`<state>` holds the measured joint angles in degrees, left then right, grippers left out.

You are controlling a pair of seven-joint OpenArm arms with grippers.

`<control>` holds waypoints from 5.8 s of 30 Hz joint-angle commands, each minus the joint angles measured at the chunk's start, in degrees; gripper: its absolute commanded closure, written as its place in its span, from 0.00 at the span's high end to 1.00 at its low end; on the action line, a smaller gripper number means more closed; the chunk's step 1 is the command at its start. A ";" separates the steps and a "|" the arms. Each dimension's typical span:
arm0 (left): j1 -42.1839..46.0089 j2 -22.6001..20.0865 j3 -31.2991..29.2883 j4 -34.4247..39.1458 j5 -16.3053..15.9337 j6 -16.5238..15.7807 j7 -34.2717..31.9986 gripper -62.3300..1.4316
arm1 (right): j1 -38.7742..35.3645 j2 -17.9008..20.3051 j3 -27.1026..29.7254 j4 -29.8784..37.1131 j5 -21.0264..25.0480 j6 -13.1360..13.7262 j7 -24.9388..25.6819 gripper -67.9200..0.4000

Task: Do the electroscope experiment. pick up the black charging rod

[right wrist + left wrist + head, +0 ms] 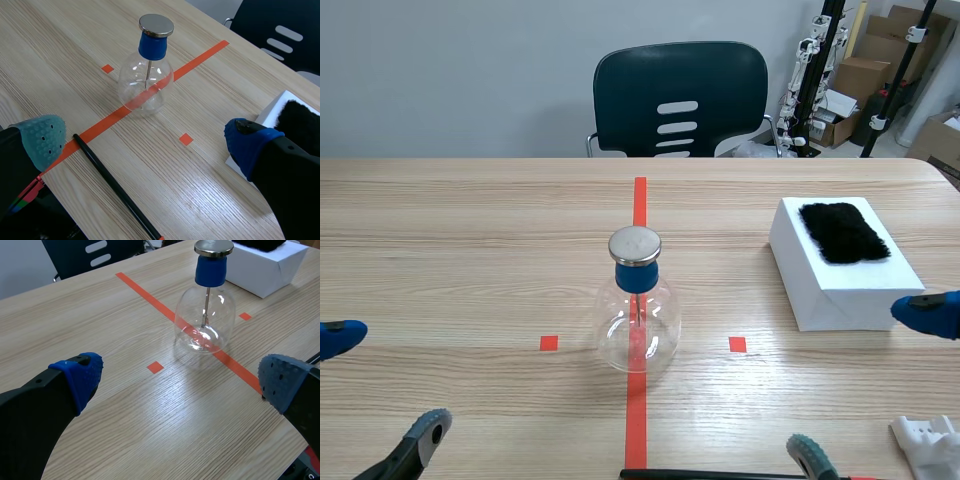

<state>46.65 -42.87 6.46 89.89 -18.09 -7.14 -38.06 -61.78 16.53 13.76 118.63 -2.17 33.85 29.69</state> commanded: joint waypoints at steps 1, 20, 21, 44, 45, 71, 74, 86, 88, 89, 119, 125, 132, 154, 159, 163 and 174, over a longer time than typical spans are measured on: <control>-0.17 0.28 -0.04 1.53 -0.35 -0.04 -1.16 1.00 | 0.02 0.13 0.15 0.15 0.83 -0.02 0.20 1.00; -0.15 0.28 -0.07 1.55 -0.35 -0.04 -3.06 1.00 | 0.02 0.22 0.15 0.15 -1.75 -0.02 -3.87 1.00; -0.15 0.28 -0.07 1.55 -0.35 -0.04 -3.06 1.00 | 0.02 0.42 0.17 0.15 -1.73 -0.02 -3.87 1.00; -0.87 0.31 -0.07 1.55 -0.37 -0.11 -3.04 1.00 | 9.27 18.47 -0.81 0.22 -16.50 2.21 -18.86 1.00; -1.40 0.31 -0.07 1.55 -0.37 -0.07 -3.02 1.00 | 9.79 20.06 -1.64 0.22 -16.48 2.21 -20.20 1.00; -26.80 7.96 9.75 -21.57 2.86 -6.29 -12.83 1.00 | 31.76 38.01 -29.11 -3.50 6.88 8.87 -65.42 1.00; -29.24 7.96 11.80 -25.03 2.86 -7.69 -15.34 1.00 | 34.16 37.99 -31.67 -5.62 9.73 8.87 -66.79 1.00; -35.76 10.82 16.15 -35.74 2.86 -9.92 -22.49 1.00 | 38.16 32.79 -33.44 -12.85 15.39 8.87 -69.42 1.00; -36.24 10.82 16.35 -36.46 2.89 -11.17 -22.62 1.00 | 38.16 32.30 -33.44 -13.38 15.89 8.87 -69.42 1.00; -36.48 10.84 16.55 -36.76 2.89 -11.34 -22.62 1.00 | 38.16 32.11 -33.44 -13.46 15.96 8.87 -69.37 1.00; -39.21 11.89 18.67 -42.01 18.01 -12.11 -32.96 1.00 | 44.61 27.58 -39.78 -21.68 13.29 8.87 -67.63 1.00; -39.23 11.93 18.67 -42.01 18.34 -12.11 -32.79 1.00 | 44.81 27.56 -39.82 -21.75 13.33 8.87 -67.06 1.00; -39.23 12.07 18.64 -42.01 18.29 -12.09 -32.41 1.00 | 44.81 27.54 -39.82 -22.32 12.85 8.87 -65.02 1.00; -39.23 12.07 18.64 -42.01 18.36 -12.09 -31.98 1.00 | 44.78 26.77 -39.82 -23.89 11.39 8.87 -64.94 0.98; -39.23 12.07 18.64 -42.01 18.36 -12.09 -31.98 1.00 | 44.63 26.77 -39.82 -23.89 11.39 8.87 -64.92 0.98; -39.23 12.07 18.64 -42.01 18.36 -12.09 -31.95 1.00 | 44.61 26.77 -40.65 -23.89 11.13 8.87 -64.98 0.98; -39.23 12.07 18.64 -42.01 18.36 -12.09 -31.93 1.00 | 44.63 26.77 -41.68 -23.89 10.32 8.87 -64.92 0.98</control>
<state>7.62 -31.09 25.17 47.33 0.86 -19.18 -69.21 -17.80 43.16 -28.32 94.43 8.14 42.24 -35.22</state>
